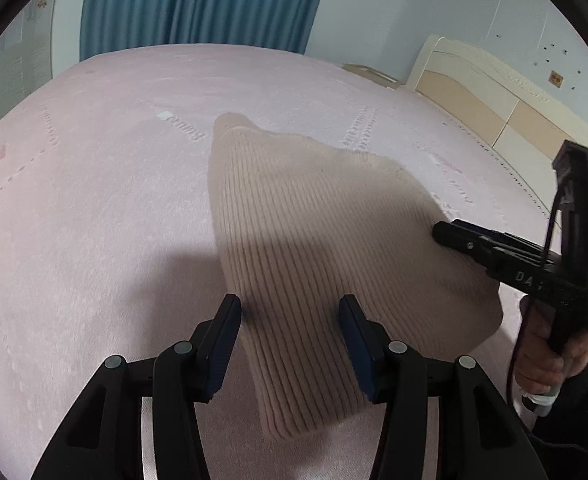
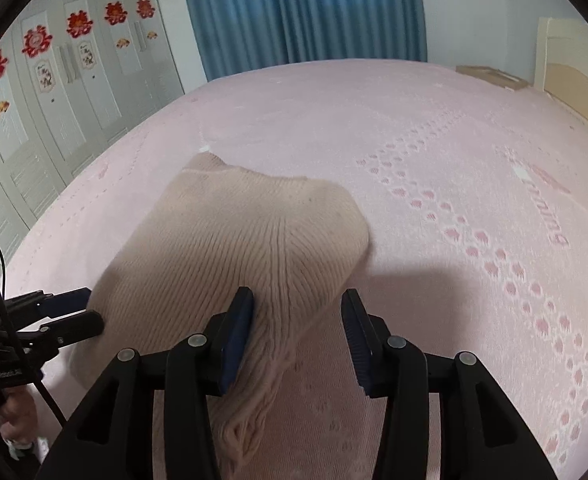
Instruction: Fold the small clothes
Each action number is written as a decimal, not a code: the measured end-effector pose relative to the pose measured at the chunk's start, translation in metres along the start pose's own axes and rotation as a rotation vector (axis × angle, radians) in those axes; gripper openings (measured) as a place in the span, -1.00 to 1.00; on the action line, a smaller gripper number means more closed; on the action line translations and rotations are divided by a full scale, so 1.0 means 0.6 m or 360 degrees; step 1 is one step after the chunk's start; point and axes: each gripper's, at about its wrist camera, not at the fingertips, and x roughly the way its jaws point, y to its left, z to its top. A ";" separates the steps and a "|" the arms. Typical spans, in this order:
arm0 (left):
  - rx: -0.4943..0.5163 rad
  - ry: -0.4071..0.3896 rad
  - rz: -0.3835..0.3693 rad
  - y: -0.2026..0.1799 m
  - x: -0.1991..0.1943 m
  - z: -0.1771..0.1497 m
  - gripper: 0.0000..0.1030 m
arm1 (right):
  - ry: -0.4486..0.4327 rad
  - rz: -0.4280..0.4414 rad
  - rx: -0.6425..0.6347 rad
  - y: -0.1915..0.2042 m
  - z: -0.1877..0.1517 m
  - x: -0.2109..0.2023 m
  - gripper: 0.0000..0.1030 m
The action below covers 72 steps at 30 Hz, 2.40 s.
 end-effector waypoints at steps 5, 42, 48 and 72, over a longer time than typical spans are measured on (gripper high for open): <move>-0.0072 -0.0022 -0.0002 -0.003 -0.026 -0.019 -0.05 | 0.0044 0.0082 0.0074 0.013 -0.019 -0.019 -0.15; -0.0208 0.0096 0.0196 0.042 -0.085 -0.118 0.01 | 0.0079 -0.0272 0.0125 0.025 -0.108 -0.108 -0.06; -0.0213 0.0092 0.0258 0.023 -0.152 -0.147 0.01 | 0.0136 -0.0261 0.0179 0.029 -0.133 -0.177 0.06; 0.0042 -0.0305 0.0403 -0.185 -0.475 -0.080 0.60 | -0.0246 -0.0412 0.0098 0.163 -0.115 -0.543 0.99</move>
